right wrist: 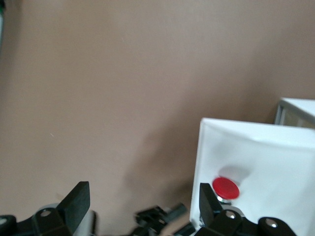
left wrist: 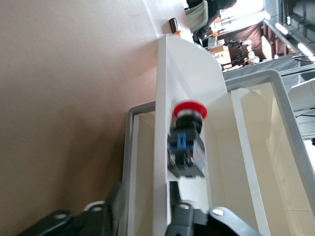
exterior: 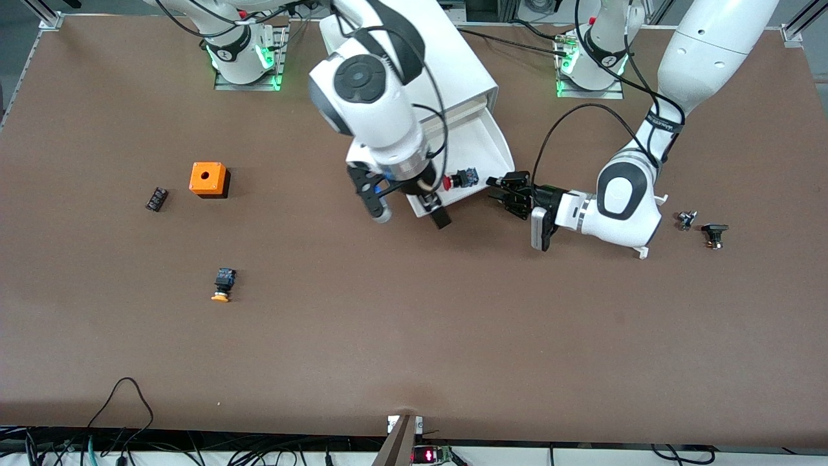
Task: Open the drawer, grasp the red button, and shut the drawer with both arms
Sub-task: 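Grasp the red button with the right gripper while the left gripper releases, then lift the red button with the right gripper while the left gripper withdraws, then carry the red button with the right gripper while the left gripper reaches the drawer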
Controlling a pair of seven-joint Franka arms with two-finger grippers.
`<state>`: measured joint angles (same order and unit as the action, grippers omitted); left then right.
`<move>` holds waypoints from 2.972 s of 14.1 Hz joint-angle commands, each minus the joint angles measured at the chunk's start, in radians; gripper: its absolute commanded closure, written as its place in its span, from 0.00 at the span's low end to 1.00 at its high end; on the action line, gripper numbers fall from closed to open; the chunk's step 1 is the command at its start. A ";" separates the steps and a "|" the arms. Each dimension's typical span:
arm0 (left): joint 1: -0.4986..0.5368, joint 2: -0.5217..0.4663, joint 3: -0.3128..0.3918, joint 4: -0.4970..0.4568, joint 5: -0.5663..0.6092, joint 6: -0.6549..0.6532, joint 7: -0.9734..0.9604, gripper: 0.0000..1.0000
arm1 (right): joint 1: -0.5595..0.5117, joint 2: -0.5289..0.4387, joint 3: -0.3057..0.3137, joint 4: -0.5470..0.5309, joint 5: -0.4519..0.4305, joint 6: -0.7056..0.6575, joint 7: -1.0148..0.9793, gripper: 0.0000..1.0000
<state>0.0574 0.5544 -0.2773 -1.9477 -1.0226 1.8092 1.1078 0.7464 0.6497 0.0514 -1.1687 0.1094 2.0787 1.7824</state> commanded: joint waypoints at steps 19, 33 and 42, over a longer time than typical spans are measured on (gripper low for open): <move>0.015 -0.062 -0.022 0.719 1.137 -0.464 -0.729 0.00 | 0.165 0.114 -0.018 -0.043 -0.103 -0.006 0.115 0.23; -0.085 -0.059 -0.011 0.794 1.303 -0.444 -0.769 0.00 | 0.174 0.104 -0.012 -0.034 -0.112 -0.025 0.155 0.52; -0.077 -0.057 -0.014 0.779 1.147 -0.430 -1.086 0.00 | 0.145 0.056 -0.019 0.056 -0.103 -0.184 0.123 1.00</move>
<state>-0.0261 0.4943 -0.2892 -1.1716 0.2048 1.3697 0.1540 0.9066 0.7344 0.0335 -1.1750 0.0035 1.9863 1.9188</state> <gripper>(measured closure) 0.000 0.581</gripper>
